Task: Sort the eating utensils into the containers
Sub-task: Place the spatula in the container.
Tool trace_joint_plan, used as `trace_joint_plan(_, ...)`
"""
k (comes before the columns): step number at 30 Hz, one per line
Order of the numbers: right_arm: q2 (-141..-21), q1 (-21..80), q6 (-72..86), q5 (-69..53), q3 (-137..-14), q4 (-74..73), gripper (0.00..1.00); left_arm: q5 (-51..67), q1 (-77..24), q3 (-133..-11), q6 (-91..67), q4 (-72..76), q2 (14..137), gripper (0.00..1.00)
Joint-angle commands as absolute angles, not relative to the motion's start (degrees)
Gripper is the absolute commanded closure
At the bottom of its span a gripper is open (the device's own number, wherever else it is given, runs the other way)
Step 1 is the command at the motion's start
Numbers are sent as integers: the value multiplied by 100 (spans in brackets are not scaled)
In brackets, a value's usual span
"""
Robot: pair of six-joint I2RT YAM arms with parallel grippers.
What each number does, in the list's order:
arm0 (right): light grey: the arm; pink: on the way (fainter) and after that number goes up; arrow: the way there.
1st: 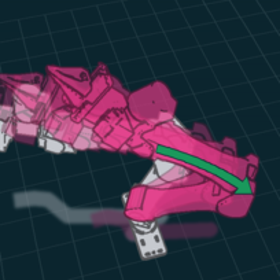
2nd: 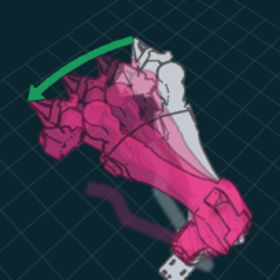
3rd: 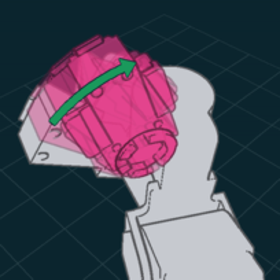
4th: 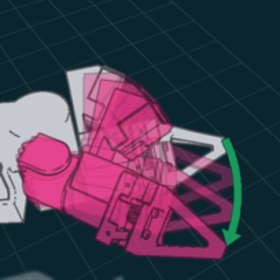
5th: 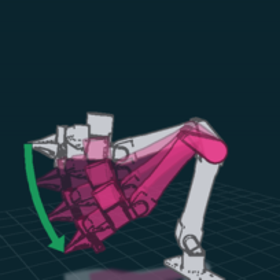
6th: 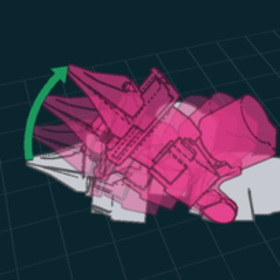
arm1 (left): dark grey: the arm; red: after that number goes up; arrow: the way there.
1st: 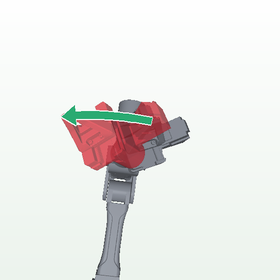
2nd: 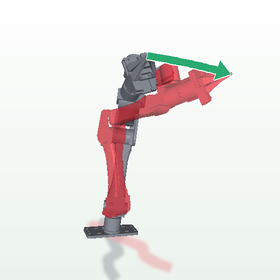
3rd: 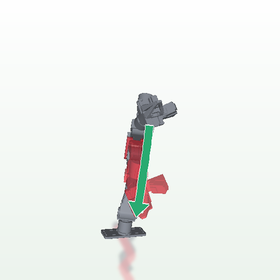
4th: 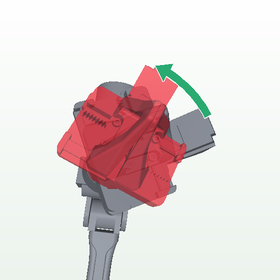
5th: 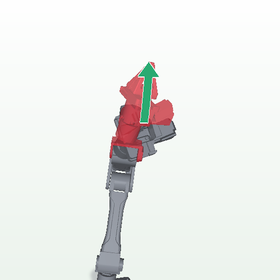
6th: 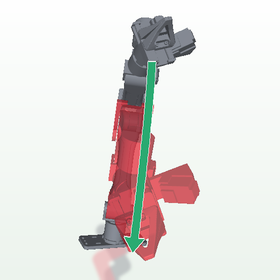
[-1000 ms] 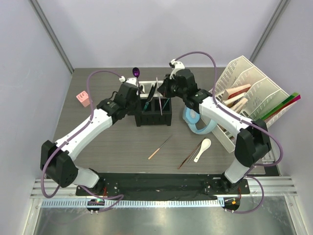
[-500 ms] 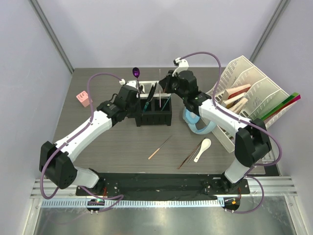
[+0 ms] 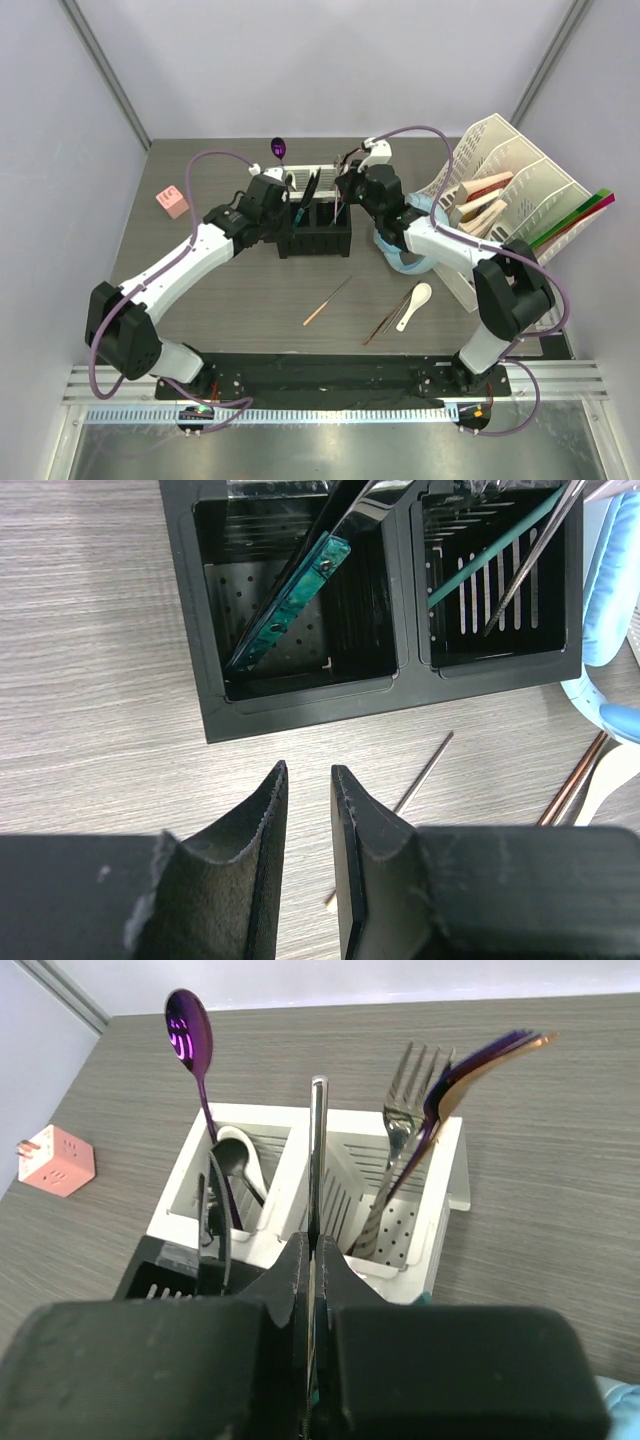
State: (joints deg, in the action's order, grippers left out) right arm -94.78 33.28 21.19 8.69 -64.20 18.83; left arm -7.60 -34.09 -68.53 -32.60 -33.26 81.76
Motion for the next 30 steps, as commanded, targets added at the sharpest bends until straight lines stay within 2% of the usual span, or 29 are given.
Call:
trace_joint_plan(1, -9326, 3419, 2214, 1178, -6127, 2470, 99, -668, -3419, -6891, -3287, -3235, 8209, 76)
trace_joint_plan(9, -9027, 3472, 2478, 1380, -5503, 2636, 99, -633, -3410, -6873, -3305, -3208, 8227, 76)
trace_joint_plan(20, -9026, 3586, 2663, 1406, -5257, 2627, 99, -650, -3428, -6794, -3331, -3199, 8165, 76)
trace_joint_plan(30, -9413, 3612, 2356, 1582, -5835, 3023, 99, -571, -3419, -6680, -3313, -3164, 8174, 76)
